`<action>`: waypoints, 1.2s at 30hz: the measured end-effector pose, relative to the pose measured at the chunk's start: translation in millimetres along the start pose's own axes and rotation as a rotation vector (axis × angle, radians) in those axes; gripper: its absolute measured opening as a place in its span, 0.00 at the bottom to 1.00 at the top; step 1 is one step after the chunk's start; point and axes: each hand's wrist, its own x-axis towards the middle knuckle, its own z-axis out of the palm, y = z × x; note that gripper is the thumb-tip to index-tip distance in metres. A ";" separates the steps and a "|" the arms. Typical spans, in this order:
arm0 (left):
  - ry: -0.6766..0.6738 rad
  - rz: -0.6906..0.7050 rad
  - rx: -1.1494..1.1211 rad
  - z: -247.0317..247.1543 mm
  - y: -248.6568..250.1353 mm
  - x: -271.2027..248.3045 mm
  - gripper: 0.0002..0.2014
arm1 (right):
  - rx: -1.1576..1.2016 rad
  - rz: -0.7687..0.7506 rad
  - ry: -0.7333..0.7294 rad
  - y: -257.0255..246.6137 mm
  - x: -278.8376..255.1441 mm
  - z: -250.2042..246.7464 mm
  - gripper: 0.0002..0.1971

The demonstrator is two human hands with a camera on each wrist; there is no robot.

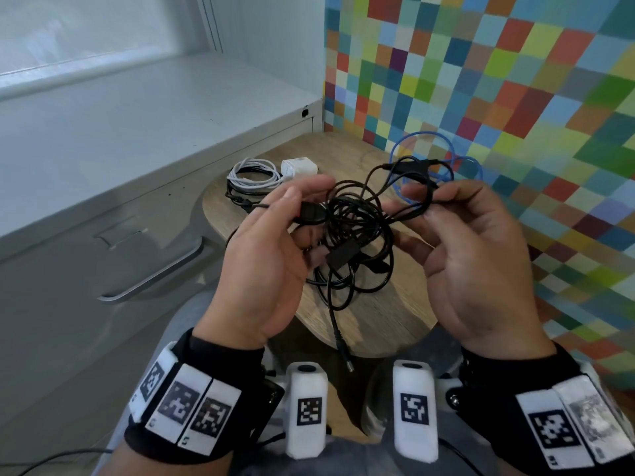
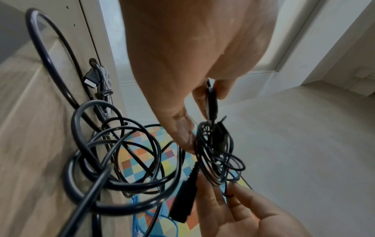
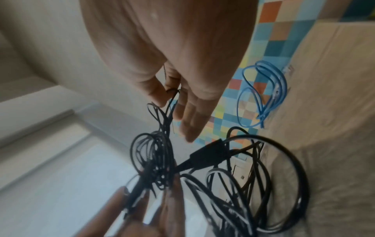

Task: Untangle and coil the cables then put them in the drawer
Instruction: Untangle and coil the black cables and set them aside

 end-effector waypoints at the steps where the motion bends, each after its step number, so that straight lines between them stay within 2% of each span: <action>1: 0.011 -0.008 0.020 1.4 0.0 -0.1 0.17 | 0.055 0.037 -0.003 -2.5 0.0 0.6 0.12; 6: 0.001 -0.041 0.165 7.7 2.9 -3.2 0.22 | 0.141 0.102 0.009 -9.4 -0.6 5.2 0.10; 9: -0.059 -0.038 0.186 3.4 1.1 -2.5 0.16 | 0.193 0.126 0.024 -10.5 -1.1 6.3 0.07; 11: -0.106 -0.041 0.148 0.1 -1.6 -1.7 0.20 | 0.215 0.125 0.015 -9.4 -1.9 7.6 0.06; 13: -0.118 -0.005 0.121 -2.1 -4.5 -0.5 0.23 | 0.178 0.115 -0.005 -6.5 -3.1 8.4 0.14; 16: -0.100 0.070 0.115 -1.7 -7.1 0.9 0.20 | 0.072 0.111 -0.075 -1.6 -5.3 10.3 0.24; 20: -0.095 0.162 0.102 1.3 -10.7 0.8 0.17 | -0.026 0.085 -0.097 2.1 -6.6 11.3 0.26; 23: -0.089 0.199 0.120 6.7 -13.2 -0.5 0.15 | -0.100 0.032 -0.097 1.9 -7.5 10.9 0.25; 26: -0.058 0.224 0.129 8.3 -15.6 -0.8 0.12 | -0.338 -0.051 -0.084 2.5 -10.4 8.8 0.20; 29: -0.055 0.251 0.176 6.7 -14.2 -1.5 0.10 | -0.523 -0.242 0.030 3.1 -8.6 0.3 0.08; 31: -0.068 0.290 0.243 7.2 -11.6 -3.0 0.10 | -0.558 -0.346 0.075 -0.5 -5.7 -4.4 0.06; 36: -0.108 0.455 0.400 11.0 -6.0 -7.9 0.06 | -0.633 -0.368 -0.090 -6.7 -7.5 -0.3 0.12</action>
